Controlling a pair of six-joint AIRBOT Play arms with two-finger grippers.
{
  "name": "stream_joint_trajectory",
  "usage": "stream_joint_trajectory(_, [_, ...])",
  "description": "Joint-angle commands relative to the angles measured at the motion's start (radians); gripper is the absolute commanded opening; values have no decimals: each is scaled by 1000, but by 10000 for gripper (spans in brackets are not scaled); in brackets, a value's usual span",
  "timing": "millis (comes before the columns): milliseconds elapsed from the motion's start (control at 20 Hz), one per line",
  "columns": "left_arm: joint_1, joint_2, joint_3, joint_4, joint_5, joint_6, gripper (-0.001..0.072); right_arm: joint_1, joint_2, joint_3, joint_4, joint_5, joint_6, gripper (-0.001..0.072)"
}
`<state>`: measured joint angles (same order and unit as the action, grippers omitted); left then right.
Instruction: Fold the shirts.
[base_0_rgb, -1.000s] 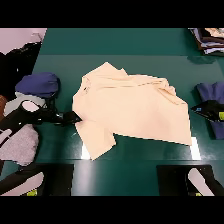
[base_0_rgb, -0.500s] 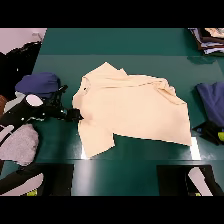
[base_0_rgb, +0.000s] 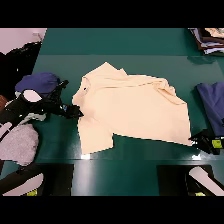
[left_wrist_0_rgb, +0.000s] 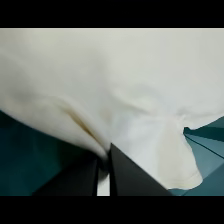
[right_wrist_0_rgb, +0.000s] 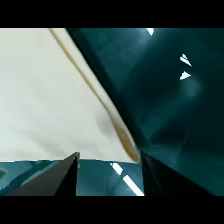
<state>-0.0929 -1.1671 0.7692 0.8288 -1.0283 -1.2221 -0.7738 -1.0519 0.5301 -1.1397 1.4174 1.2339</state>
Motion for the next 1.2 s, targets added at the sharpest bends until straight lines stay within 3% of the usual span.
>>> stream_joint_trajectory(0, [0,1,2,0,2,1,36,-7,-65,-4,31,-16,-1,425])
stream_joint_trajectory(50, [0,1,2,0,3,0,36,-7,-64,-4,31,-22,-1,399])
stream_joint_trajectory(100, [0,0,2,0,3,0,36,-7,-58,-4,31,-31,-1,326])
stream_joint_trajectory(300, [0,1,2,0,10,0,36,-7,-11,-4,31,-65,-1,303])
stream_joint_trajectory(400, [0,1,2,0,10,0,36,-7,2,-4,32,-54,-18,104])
stream_joint_trajectory(450, [0,1,2,0,10,0,35,-7,7,-4,34,-47,-34,72])
stream_joint_trajectory(750, [0,1,2,0,6,0,36,-7,14,-5,47,-9,-57,20])
stream_joint_trajectory(950, [0,1,2,1,4,1,35,-7,14,-5,47,11,-58,23])
stream_joint_trajectory(1000, [0,1,2,2,4,3,36,-7,14,-4,47,24,-58,84])
stream_joint_trajectory(1050, [0,1,2,2,4,12,35,-7,14,-4,45,35,-58,215])
stream_joint_trajectory(1150, [0,1,2,2,2,24,35,-7,14,-4,34,38,-58,244])
